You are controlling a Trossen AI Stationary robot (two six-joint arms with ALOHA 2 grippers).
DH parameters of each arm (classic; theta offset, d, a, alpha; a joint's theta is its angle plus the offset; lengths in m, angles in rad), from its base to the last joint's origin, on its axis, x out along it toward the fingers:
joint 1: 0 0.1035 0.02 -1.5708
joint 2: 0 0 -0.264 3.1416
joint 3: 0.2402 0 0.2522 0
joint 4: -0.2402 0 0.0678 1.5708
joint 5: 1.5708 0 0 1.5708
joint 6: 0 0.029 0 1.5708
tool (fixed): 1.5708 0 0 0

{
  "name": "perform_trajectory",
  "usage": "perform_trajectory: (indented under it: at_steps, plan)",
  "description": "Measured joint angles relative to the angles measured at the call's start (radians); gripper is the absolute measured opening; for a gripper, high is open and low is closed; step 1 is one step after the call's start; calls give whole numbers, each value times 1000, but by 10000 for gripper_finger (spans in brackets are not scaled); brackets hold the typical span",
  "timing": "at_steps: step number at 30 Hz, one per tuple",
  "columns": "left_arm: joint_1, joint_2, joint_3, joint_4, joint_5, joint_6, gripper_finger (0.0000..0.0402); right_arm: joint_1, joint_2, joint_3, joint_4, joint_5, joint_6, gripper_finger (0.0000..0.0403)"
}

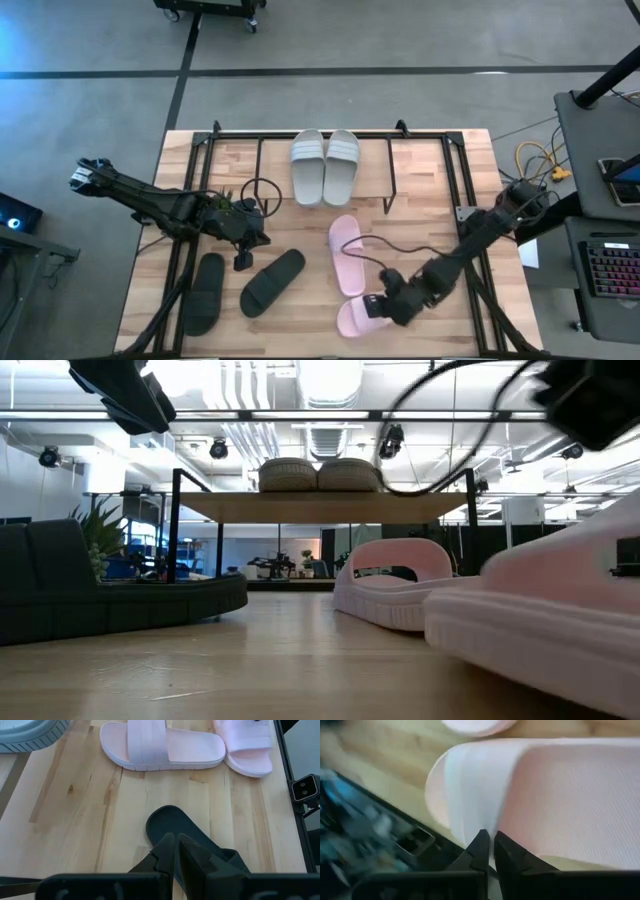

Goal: Pick and place slides into the shelf
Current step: Adjust the right pink slide

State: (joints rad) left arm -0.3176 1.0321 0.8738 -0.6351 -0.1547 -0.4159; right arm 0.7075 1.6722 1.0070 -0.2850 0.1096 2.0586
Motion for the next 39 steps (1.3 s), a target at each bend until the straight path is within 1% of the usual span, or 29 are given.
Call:
perform_trajectory:
  at_steps: [1, 3, 6, 7, 8, 11, 13, 15, 18, 20, 24, 26, 28, 30, 33, 35, 37, 39]
  plan:
    - [0, 0, 0, 3, 0, 1, 8, 24, 0, 6, 2, 32, 64, 13]
    - [0, 0, 0, 8, 0, 2, 8, 72, 0, 24, 5, 55, 138, 13]
    - [0, 0, -1, 23, 0, 3, 8, 143, 4, 67, 2, 54, 184, 13]
    - [0, 0, -1, 31, 0, 3, 8, 161, 5, 85, -19, 60, 189, 13]
    - [0, 0, -1, 35, 0, 3, 8, 180, 6, 107, -62, 88, 190, 13]
    - [0, 0, -2, 37, 0, 3, 8, 218, 6, 178, -231, 282, 195, 13]
    - [0, 0, -3, 37, 0, 3, 8, 211, 6, 237, -381, 349, 195, 13]
    - [0, 0, -4, 37, 0, 3, 8, 190, 15, 305, -554, 385, 194, 13]
    - [0, 0, -4, 39, 0, 3, 8, 153, 35, 393, -822, 392, 195, 13]
    - [0, 0, -4, 42, 0, 3, 8, 128, 47, 437, -971, 390, 201, 13]
    - [0, 0, -4, 46, 1, 2, 8, 76, 63, 494, -1212, 384, 201, 13]
    - [0, 0, -4, 46, 0, 2, 8, 46, 70, 496, -1292, 380, 201, 13]
    - [0, 0, -4, 48, 1, 3, 8, 14, 72, 471, -1285, 375, 200, 13]
    - [0, 0, -6, 49, 0, 3, 8, -12, 74, 437, -1274, 347, 201, 13]
    - [0, 0, -14, 50, 1, 3, 8, -39, 89, 390, -1187, 333, 186, 13]
    - [0, 0, -15, 50, 0, 3, 8, -44, 107, 363, -1136, 305, 162, 17]
    - [0, 0, -15, 52, 0, 3, 8, -46, 117, 348, -1084, 298, 152, 31]
    - [0, 0, -16, 50, 0, 3, 8, -47, 118, 335, -1036, 285, 148, 54]
